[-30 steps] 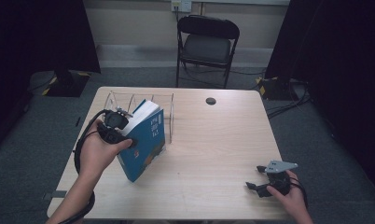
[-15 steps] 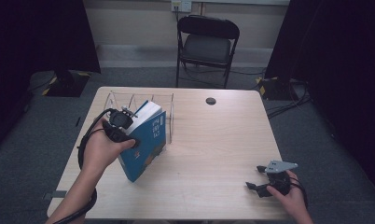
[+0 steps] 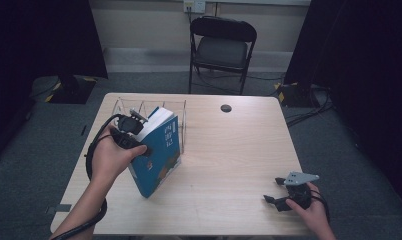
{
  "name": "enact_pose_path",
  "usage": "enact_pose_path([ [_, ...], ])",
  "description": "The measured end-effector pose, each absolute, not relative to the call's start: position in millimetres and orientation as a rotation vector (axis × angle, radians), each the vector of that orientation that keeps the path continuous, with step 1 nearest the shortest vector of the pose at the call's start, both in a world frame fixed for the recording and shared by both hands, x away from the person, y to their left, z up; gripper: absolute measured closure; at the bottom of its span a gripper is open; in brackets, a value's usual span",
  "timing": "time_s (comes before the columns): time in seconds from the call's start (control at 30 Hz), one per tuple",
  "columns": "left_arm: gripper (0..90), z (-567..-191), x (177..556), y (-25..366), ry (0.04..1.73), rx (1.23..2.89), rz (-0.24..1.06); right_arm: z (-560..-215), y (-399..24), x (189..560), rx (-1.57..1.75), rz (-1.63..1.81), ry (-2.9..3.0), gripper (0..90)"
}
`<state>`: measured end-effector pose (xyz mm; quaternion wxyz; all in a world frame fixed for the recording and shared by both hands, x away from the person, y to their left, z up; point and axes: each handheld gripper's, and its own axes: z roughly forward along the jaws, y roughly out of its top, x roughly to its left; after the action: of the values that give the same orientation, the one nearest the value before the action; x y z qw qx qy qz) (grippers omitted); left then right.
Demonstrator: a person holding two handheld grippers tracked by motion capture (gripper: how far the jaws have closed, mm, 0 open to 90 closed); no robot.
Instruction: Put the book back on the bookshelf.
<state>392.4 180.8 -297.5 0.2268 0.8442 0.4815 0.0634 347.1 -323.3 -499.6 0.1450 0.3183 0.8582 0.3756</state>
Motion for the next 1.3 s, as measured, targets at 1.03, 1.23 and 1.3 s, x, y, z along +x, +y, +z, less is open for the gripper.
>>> enact_pose_path([
  [1.03, 61.8, -284, 415, 168, 1.459, 2.250, 0.202, -500, -323, 347, 0.918, 1.082, 2.473, 15.1],
  [1.23, 61.9, -281, 419, 164, 1.467, 2.244, 0.215, -500, -323, 347, 0.917, 1.083, 2.473, 15.1],
  [1.3, 61.9, -281, 422, 163, 1.477, 2.240, 0.212, -499, -323, 347, 0.919, 1.082, 2.476, 15.1],
])
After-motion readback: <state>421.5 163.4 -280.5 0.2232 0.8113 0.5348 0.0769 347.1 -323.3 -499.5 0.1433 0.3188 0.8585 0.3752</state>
